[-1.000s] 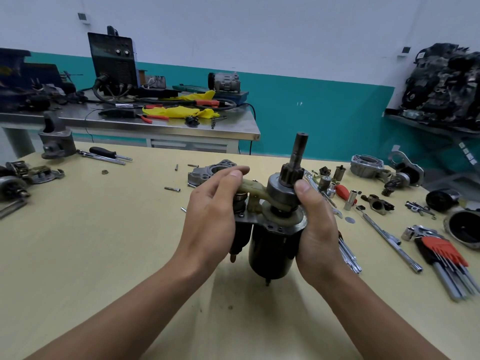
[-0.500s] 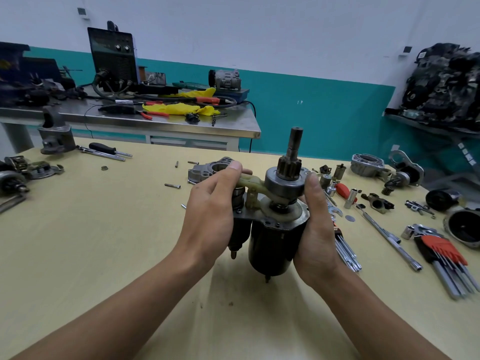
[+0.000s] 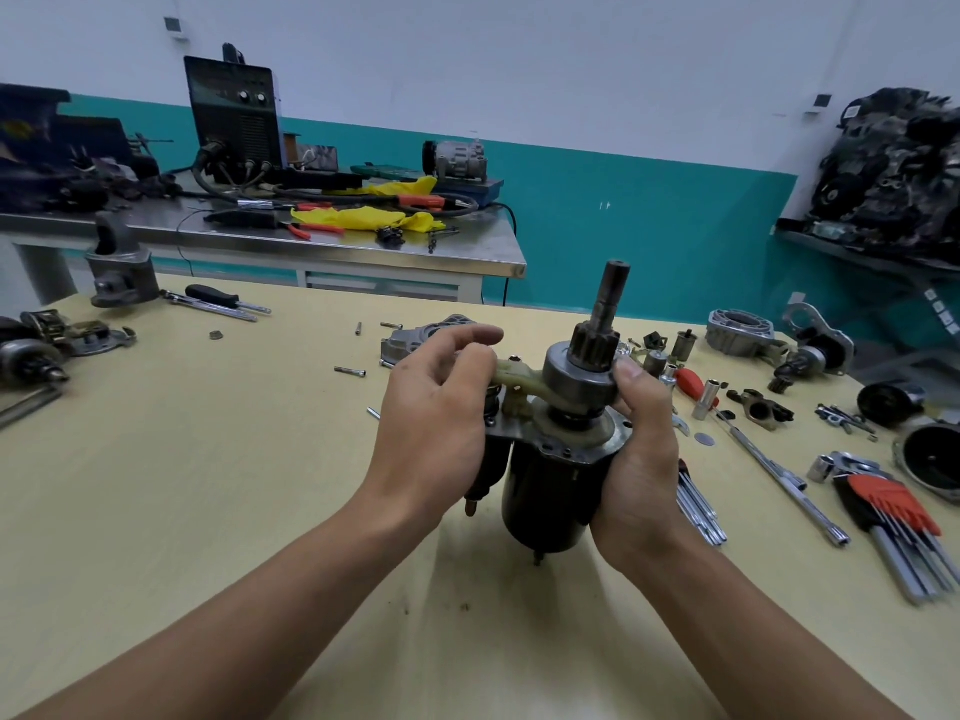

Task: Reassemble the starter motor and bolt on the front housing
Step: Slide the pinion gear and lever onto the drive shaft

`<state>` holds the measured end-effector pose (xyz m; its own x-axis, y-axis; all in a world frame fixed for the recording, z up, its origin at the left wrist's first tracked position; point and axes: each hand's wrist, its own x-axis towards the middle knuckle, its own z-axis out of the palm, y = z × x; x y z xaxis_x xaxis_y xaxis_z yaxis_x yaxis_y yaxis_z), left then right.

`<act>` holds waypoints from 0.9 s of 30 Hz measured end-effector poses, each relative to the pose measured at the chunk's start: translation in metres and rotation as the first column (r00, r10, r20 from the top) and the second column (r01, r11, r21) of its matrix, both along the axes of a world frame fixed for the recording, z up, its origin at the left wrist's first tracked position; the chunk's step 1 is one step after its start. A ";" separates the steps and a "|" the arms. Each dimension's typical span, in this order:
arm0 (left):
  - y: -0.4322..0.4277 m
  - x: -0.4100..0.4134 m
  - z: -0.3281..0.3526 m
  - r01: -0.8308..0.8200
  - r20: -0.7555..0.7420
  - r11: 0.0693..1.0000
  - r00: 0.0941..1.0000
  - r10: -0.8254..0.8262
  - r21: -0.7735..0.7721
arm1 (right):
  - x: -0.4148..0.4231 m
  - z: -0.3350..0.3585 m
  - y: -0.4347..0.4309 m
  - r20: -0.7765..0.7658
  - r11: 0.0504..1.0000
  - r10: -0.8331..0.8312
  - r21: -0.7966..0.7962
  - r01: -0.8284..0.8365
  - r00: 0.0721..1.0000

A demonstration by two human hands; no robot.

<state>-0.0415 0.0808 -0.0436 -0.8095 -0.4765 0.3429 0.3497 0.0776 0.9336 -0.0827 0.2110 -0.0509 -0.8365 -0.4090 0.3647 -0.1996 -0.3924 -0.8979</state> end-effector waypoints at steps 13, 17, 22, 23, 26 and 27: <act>0.002 0.006 0.003 0.008 -0.055 0.999 0.998 -0.010 -0.048 | -0.001 -0.002 -0.001 -0.021 1.000 -0.016 -0.018 0.015 1.000; 0.002 0.007 0.003 0.054 -0.038 0.998 0.998 -0.055 -0.029 | -0.001 -0.003 0.000 0.005 1.000 -0.025 -0.003 0.025 1.000; 0.002 0.009 -0.006 0.138 0.023 0.990 0.990 -0.138 0.010 | -0.002 -0.004 0.003 0.032 0.999 -0.040 -0.032 0.041 0.999; 0.003 0.009 -0.006 0.155 0.032 0.987 0.987 -0.156 0.032 | -0.001 -0.004 0.002 0.036 0.998 -0.047 -0.031 0.049 0.998; 0.006 0.009 -0.006 0.133 0.036 0.989 0.990 -0.135 0.067 | 0.000 -0.003 0.001 0.059 0.998 -0.050 -0.034 0.053 0.997; 0.006 0.010 -0.006 0.110 0.037 0.992 0.993 -0.113 0.065 | 0.000 -0.003 0.000 0.062 0.998 -0.053 -0.032 0.055 0.997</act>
<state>-0.0319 0.0868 -0.0494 -0.8713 -0.4021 0.2814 0.3151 -0.0187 0.9489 -0.0825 0.2112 -0.0539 -0.8780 -0.3512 0.3253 -0.1666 -0.4129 -0.8954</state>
